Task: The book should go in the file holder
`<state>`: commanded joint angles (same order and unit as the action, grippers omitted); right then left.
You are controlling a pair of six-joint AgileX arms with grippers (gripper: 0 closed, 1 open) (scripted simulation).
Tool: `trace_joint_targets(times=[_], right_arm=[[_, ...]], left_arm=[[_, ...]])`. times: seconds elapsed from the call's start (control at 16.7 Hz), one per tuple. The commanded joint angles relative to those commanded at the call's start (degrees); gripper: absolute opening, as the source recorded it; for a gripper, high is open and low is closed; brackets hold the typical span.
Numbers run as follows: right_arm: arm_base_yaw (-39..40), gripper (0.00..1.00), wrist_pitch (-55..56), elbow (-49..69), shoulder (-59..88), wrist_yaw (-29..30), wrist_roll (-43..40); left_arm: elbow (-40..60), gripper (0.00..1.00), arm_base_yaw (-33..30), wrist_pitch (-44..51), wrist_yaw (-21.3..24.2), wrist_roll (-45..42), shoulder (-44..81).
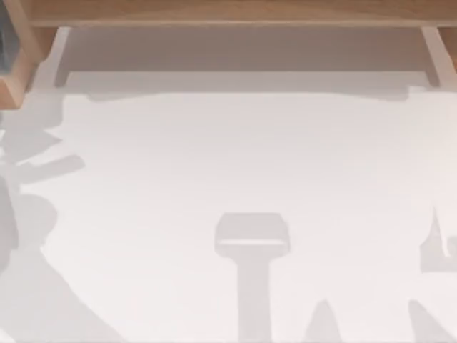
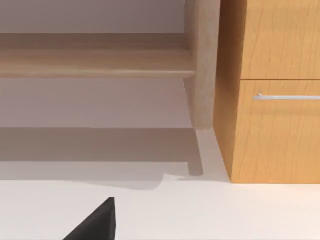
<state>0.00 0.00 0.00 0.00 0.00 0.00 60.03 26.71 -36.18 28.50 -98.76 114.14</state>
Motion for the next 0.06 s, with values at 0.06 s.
trace_joint_targets(times=[0.06], right_arm=[[0.0,1.0,0.0,0.0,0.0,0.0,0.0]], left_arm=[[0.0,1.0,0.0,0.0,0.0,0.0,0.0]])
